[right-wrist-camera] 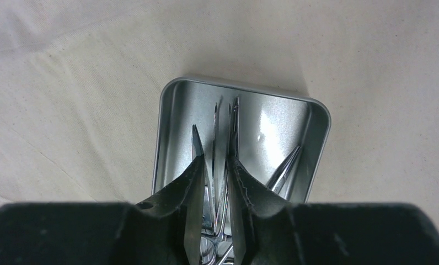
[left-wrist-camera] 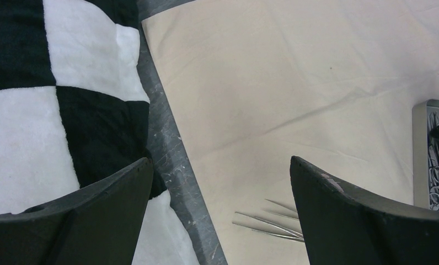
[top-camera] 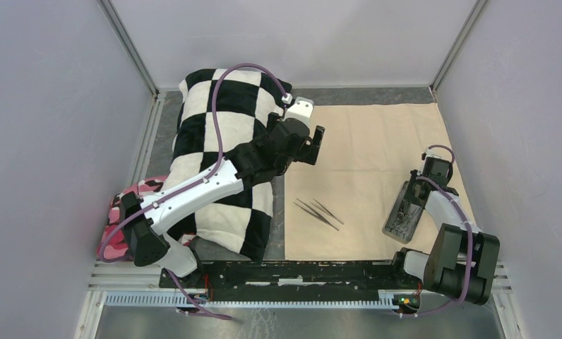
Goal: Open and lay out the surgical kit
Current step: Pick up the medical item from the container.
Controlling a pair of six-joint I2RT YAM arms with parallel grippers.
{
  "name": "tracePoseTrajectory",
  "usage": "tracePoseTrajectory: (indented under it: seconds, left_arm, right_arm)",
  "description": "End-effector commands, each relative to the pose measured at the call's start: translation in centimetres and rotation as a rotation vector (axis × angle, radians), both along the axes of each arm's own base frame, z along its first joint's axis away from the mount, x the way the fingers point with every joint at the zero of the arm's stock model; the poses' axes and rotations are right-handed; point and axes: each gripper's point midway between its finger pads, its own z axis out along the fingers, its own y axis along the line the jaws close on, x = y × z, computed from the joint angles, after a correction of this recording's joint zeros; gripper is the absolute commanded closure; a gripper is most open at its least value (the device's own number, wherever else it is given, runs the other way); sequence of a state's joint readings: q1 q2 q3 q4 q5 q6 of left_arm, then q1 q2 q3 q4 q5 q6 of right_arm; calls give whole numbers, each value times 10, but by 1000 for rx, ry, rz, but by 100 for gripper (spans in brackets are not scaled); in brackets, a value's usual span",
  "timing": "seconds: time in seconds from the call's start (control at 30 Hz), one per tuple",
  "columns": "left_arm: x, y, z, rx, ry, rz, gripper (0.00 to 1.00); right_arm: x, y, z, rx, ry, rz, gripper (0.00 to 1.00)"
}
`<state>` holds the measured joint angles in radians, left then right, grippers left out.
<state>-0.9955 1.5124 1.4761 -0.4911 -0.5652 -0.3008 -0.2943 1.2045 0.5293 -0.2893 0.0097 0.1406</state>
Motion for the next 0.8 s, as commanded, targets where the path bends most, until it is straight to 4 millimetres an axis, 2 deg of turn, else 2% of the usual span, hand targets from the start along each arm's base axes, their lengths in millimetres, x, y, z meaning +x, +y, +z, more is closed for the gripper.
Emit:
tracePoseTrajectory:
  seconds: [0.0,0.37,0.53,0.77]
  left_arm:
    - [4,-5,5,2,-31,-24,0]
    - [4,-5,4,7,-33,-22,0]
    - [3,-5,5,4,-32,-26,0]
    - [3,-6,7,-2,-31,-29,0]
  right_arm:
    - [22,-4,17,-24,-76,19,73]
    - [10,-8,-4,-30,-3,-22,74]
    - [9,-13,-2,-52,-4,-40,79]
    - [5,-12,-6,-58,26,-31,74]
